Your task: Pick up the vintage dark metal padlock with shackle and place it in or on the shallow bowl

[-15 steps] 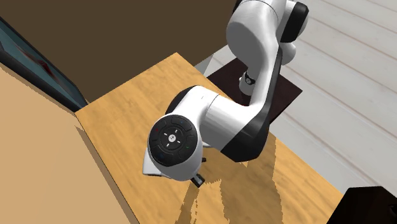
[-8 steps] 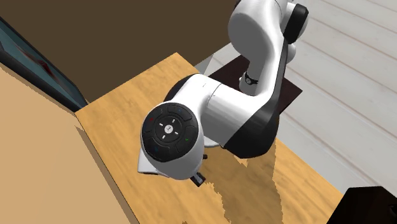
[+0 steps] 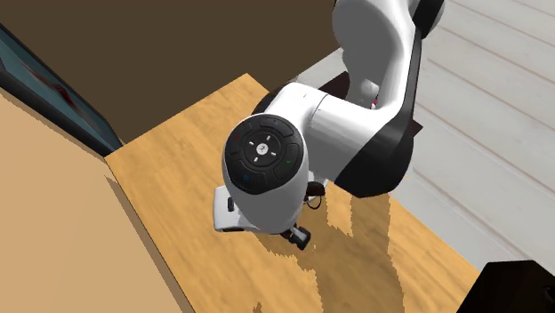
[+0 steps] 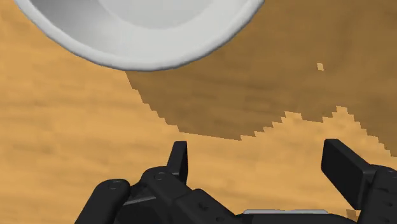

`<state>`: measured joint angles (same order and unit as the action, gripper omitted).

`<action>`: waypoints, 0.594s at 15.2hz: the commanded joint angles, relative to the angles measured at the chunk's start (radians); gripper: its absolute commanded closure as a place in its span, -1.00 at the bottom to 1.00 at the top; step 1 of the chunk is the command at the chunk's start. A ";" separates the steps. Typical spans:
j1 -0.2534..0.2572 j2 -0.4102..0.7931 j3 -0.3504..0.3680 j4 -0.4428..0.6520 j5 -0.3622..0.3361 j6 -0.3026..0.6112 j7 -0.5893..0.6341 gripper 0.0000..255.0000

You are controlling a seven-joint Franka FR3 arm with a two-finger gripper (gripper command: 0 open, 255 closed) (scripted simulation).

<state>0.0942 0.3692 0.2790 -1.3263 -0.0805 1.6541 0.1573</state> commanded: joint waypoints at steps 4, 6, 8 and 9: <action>-0.061 -0.202 0.036 -0.278 0.102 0.054 -0.216 -1.00; -0.079 -0.278 0.040 -0.371 0.145 0.059 -0.313 -1.00; -0.092 -0.353 0.037 -0.455 0.186 0.055 -0.413 -1.00; -0.094 -0.375 0.034 -0.479 0.198 0.052 -0.445 -1.00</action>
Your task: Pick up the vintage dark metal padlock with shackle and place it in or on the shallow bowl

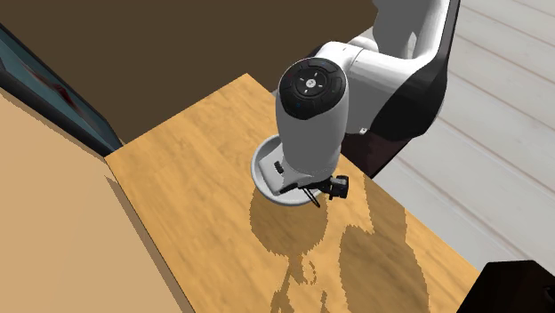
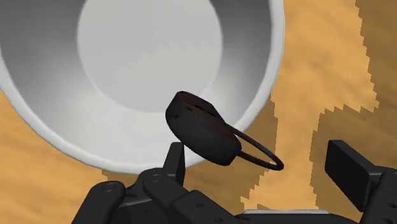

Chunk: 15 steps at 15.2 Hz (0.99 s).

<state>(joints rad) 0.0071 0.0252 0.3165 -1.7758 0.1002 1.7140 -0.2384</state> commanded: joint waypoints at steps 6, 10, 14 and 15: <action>-0.002 -0.034 -0.001 -0.113 0.021 0.073 -0.052 -1.00; -0.001 -0.034 0.000 -0.134 0.021 0.094 -0.052 -1.00; -0.001 -0.034 0.000 -0.134 0.021 0.094 -0.052 -1.00; -0.001 -0.034 0.000 -0.134 0.021 0.094 -0.052 -1.00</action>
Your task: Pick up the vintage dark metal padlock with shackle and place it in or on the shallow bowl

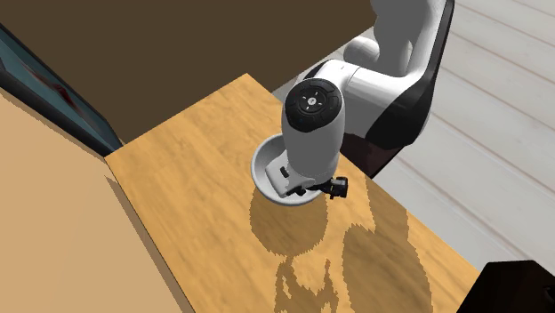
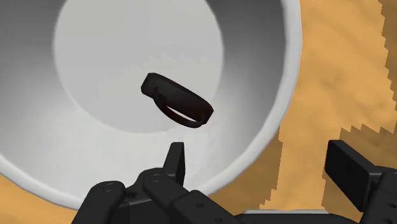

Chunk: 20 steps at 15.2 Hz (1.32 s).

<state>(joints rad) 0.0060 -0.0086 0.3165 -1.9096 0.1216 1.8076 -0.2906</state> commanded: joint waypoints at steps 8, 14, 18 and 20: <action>0.000 -0.001 0.000 -0.002 0.000 0.001 0.000 1.00; -0.018 0.233 -0.028 0.293 -0.059 -0.310 0.183 -1.00; -0.020 0.351 -0.056 0.419 -0.067 -0.458 0.276 -1.00; -0.021 0.335 -0.056 0.372 -0.064 -0.427 0.273 -1.00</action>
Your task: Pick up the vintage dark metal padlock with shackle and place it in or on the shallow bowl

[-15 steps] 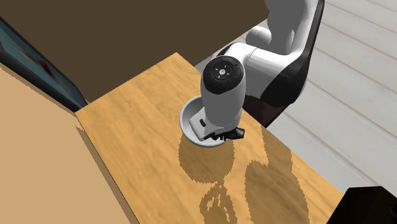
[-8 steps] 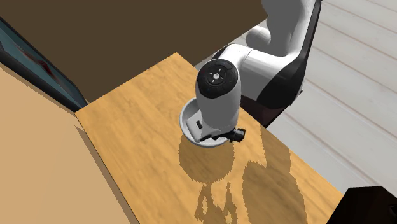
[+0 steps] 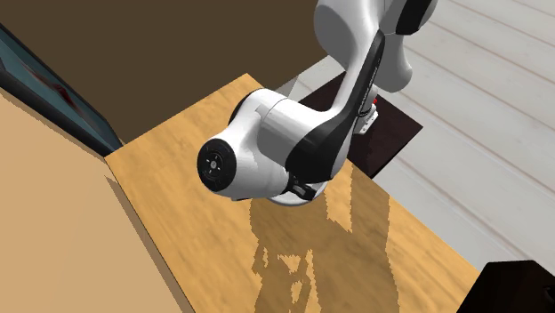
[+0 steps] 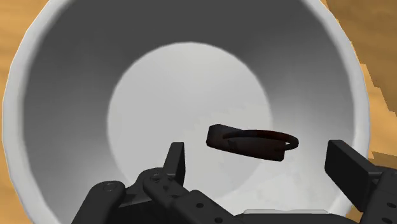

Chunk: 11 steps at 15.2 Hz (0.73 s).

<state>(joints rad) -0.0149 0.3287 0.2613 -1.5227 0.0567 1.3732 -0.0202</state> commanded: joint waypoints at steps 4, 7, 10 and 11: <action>-0.003 -0.026 0.000 -0.091 0.006 0.061 -0.002 -1.00; -0.003 -0.026 0.000 -0.091 0.006 0.061 -0.002 -1.00; -0.003 -0.026 0.000 -0.091 0.006 0.061 -0.002 -1.00; -0.003 -0.026 0.000 -0.091 0.006 0.061 -0.002 -1.00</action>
<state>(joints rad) -0.0182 0.3017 0.2607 -1.6131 0.0620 1.4341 -0.0226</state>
